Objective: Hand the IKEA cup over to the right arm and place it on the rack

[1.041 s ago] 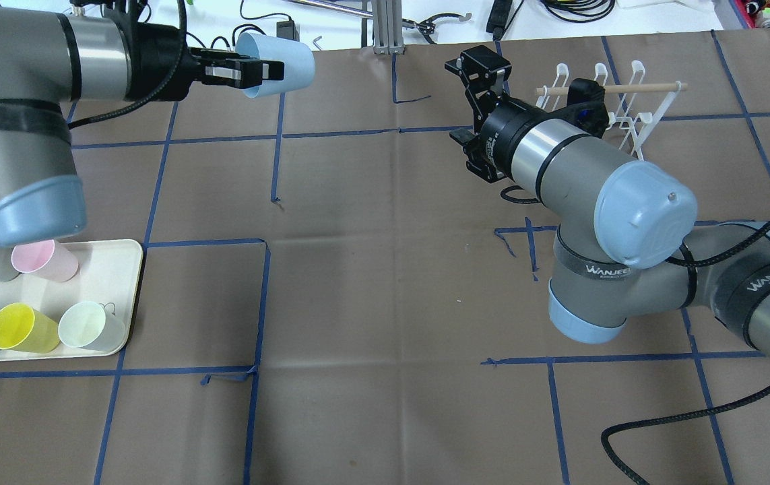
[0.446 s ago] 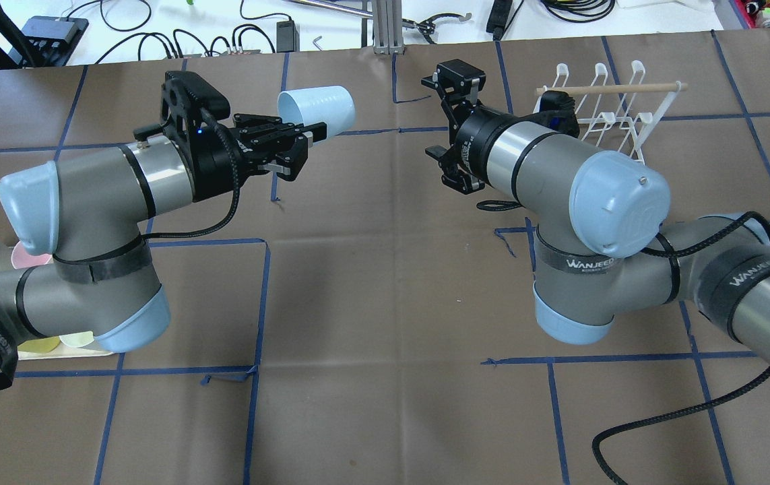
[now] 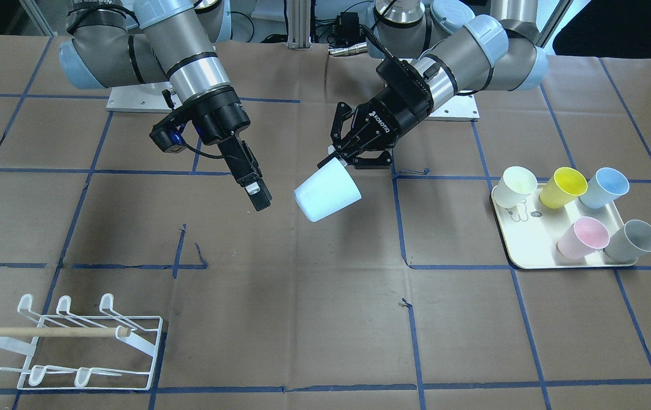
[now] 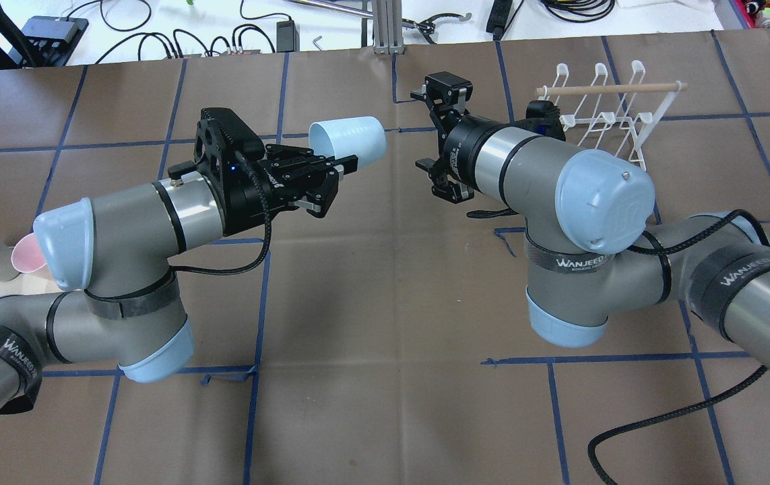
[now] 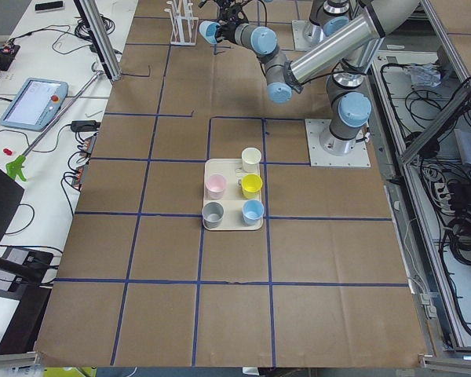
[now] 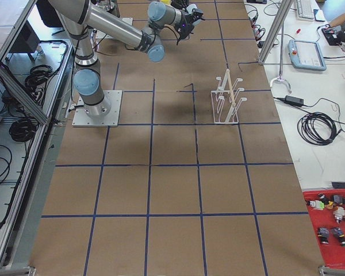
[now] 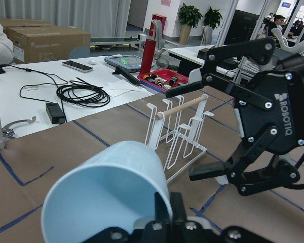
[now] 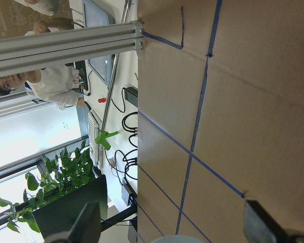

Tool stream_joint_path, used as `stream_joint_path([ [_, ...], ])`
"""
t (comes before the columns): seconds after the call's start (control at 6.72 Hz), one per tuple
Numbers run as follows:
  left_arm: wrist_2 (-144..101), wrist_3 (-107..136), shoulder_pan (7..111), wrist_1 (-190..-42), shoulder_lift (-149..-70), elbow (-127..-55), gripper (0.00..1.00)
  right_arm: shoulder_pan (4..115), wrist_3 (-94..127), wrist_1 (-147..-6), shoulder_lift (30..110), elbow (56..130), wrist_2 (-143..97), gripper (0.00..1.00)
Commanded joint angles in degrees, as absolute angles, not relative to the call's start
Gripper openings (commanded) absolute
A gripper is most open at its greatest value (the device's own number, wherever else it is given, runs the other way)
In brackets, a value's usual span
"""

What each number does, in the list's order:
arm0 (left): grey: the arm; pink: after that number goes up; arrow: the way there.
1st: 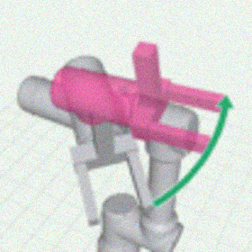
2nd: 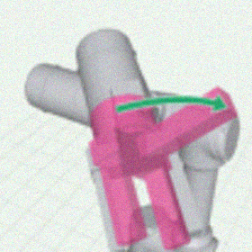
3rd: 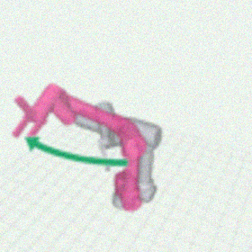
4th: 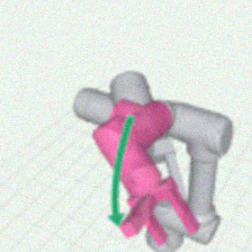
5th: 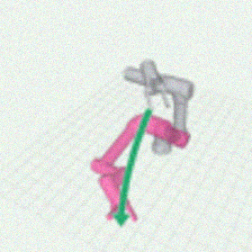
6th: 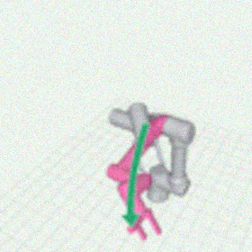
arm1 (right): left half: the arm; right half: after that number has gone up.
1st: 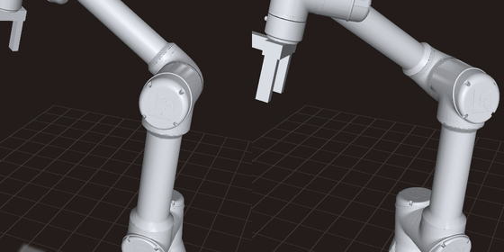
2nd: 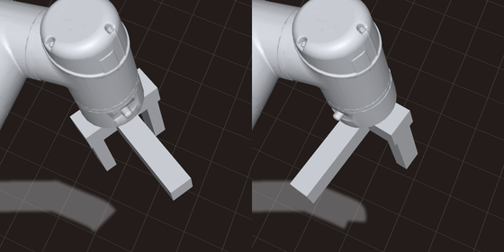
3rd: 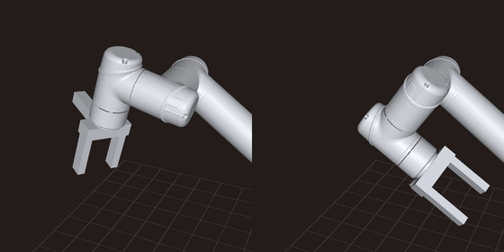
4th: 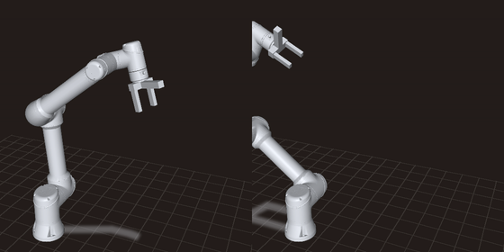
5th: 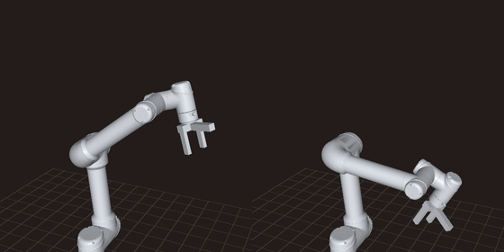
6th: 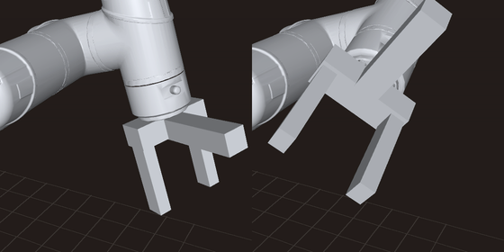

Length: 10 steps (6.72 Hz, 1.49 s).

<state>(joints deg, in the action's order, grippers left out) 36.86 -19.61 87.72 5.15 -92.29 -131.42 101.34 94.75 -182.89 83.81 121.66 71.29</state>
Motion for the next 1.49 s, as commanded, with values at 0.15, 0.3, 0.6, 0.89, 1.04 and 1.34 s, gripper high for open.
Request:
stream_joint_path([
  [0.15,36.7,-19.5,88.2,5.4,-92.5,-131.7,0.04,102.6,96.9,-178.9,83.9,121.2,71.0,1.0],
  [0.3,36.6,-19.5,88.2,5.4,-92.5,-131.7,0.04,102.8,96.7,-178.7,83.9,121.1,70.4,1.0],
  [0.6,36.6,-19.5,88.3,5.4,-92.5,-131.7,0.04,103.1,96.8,-178.7,83.9,120.2,68.9,1.0],
  [0.89,36.6,-19.5,88.3,5.4,-92.5,-131.7,0.05,104.2,96.7,-178.7,83.6,120.1,68.8,1.0],
  [1.04,36.6,-19.5,88.3,5.4,-92.5,-131.7,0.05,104.9,96.8,-178.7,83.1,120.1,68.8,1.0],
  [1.34,36.6,-19.4,88.3,5.4,-92.5,-131.7,0.05,105.2,96.8,-177.5,83.1,120.0,68.7,1.0],
])
